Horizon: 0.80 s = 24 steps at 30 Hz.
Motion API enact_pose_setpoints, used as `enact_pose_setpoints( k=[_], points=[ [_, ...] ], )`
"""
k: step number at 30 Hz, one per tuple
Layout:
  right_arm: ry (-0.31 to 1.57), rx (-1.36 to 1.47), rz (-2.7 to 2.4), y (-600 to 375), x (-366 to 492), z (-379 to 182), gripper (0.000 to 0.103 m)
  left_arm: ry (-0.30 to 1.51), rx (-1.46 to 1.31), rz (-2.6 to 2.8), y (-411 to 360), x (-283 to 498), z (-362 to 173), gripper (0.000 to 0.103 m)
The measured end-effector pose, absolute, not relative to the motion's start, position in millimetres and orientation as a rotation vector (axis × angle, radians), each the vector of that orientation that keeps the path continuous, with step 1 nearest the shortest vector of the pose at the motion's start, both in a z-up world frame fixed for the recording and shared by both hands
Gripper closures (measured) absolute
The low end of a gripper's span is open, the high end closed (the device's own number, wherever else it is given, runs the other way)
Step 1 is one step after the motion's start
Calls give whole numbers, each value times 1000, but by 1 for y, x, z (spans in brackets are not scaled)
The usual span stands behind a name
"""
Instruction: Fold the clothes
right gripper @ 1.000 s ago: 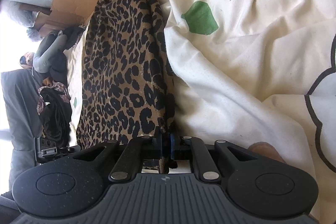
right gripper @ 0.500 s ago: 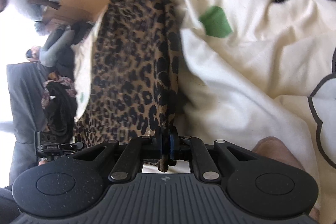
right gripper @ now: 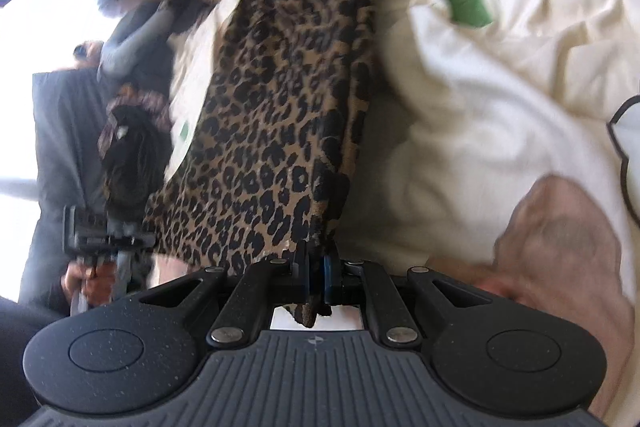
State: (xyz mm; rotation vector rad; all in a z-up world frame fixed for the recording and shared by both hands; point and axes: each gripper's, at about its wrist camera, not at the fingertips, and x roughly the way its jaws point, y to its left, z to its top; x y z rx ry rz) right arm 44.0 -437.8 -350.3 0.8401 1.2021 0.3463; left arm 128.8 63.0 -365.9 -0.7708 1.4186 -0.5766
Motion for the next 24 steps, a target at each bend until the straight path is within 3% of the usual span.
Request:
enact_pose_setpoints(
  k=[18,24],
  points=[
    [1209,794,403,-431,27,-299,99,1379,-806,-525,69,87,-303,94],
    [1209,797,407,-434,26,-298,99,1385,-809,-495,71,81,-306,94]
  ],
)
